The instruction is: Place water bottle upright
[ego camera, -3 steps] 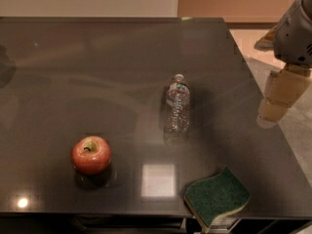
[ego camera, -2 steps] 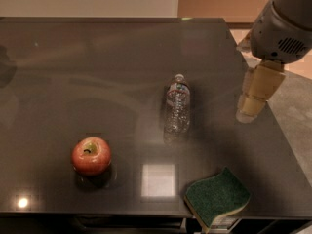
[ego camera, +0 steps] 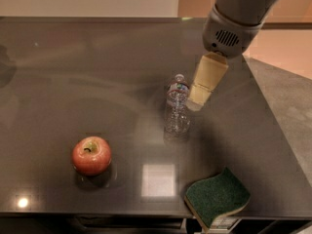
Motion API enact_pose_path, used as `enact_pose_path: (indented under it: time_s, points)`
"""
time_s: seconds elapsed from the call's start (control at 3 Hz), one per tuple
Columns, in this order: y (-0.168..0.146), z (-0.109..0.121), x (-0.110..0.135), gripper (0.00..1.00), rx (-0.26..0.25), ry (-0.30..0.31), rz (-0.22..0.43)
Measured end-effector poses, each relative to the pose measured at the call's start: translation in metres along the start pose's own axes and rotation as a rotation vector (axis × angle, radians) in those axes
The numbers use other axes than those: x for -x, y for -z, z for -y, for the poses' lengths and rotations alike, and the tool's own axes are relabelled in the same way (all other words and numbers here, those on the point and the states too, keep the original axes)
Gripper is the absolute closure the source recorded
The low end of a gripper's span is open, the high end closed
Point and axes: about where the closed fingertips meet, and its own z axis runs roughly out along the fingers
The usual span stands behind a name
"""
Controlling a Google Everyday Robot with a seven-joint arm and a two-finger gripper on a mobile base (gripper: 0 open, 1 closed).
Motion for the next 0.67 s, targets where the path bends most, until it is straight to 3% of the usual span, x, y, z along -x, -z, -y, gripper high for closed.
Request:
enact_pose_path:
  time_s: [0.67]
  points:
    - [-0.038, 0.005, 0.04, 0.0, 0.007, -0.26, -0.064]
